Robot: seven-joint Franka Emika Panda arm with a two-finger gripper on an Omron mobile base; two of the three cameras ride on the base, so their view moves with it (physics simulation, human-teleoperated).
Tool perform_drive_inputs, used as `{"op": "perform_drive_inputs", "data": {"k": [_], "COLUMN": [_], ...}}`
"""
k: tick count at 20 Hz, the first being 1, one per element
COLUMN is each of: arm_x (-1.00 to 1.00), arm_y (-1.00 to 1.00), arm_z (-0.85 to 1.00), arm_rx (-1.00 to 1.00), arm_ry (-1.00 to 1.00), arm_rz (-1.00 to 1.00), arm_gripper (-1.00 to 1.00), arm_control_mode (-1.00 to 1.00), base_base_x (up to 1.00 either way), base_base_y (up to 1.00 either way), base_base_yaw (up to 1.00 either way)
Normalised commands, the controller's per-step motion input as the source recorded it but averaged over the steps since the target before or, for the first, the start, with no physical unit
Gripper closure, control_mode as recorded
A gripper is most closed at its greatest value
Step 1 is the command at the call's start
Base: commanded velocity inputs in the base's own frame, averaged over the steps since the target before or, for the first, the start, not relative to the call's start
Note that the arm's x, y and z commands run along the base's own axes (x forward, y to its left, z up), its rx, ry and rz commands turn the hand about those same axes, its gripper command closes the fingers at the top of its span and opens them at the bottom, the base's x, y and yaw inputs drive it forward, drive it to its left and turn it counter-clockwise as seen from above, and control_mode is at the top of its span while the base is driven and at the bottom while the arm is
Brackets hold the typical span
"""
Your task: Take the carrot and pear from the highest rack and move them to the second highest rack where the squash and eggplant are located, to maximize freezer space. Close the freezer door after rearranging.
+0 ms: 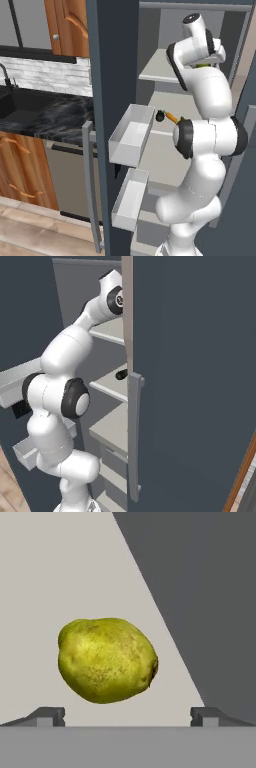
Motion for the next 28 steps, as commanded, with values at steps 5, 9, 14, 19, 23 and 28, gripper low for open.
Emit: {"op": "perform_drive_inputs", "data": {"k": [5, 9, 14, 19, 23, 28], "arm_x": [0.26, 0.28, 0.23, 0.11, 0.06, 0.04], "arm_y": [-0.09, -0.10, -0.13, -0.17, -0.14, -0.02], "arm_z": [-0.09, -0.10, -0.09, -0.15, -0.24, -0.17], "arm_rx": [0.00, 0.02, 0.01, 0.00, 0.00, 0.00], "arm_ry": [0.00, 0.00, 0.00, 0.00, 0.00, 0.00], "arm_rz": [0.00, 0.00, 0.00, 0.00, 0.00, 0.00], "arm_gripper": [-1.00, -1.00, -1.00, 1.00, 1.00, 1.00], "arm_control_mode": [-1.00, -1.00, -1.00, -1.00, -1.00, -1.00], "base_base_x": [0.00, 0.00, 0.00, 0.00, 0.00, 0.00], "base_base_y": [0.00, 0.00, 0.00, 0.00, 0.00, 0.00], "base_base_yaw": [0.00, 0.00, 0.00, 0.00, 0.00, 0.00]}}
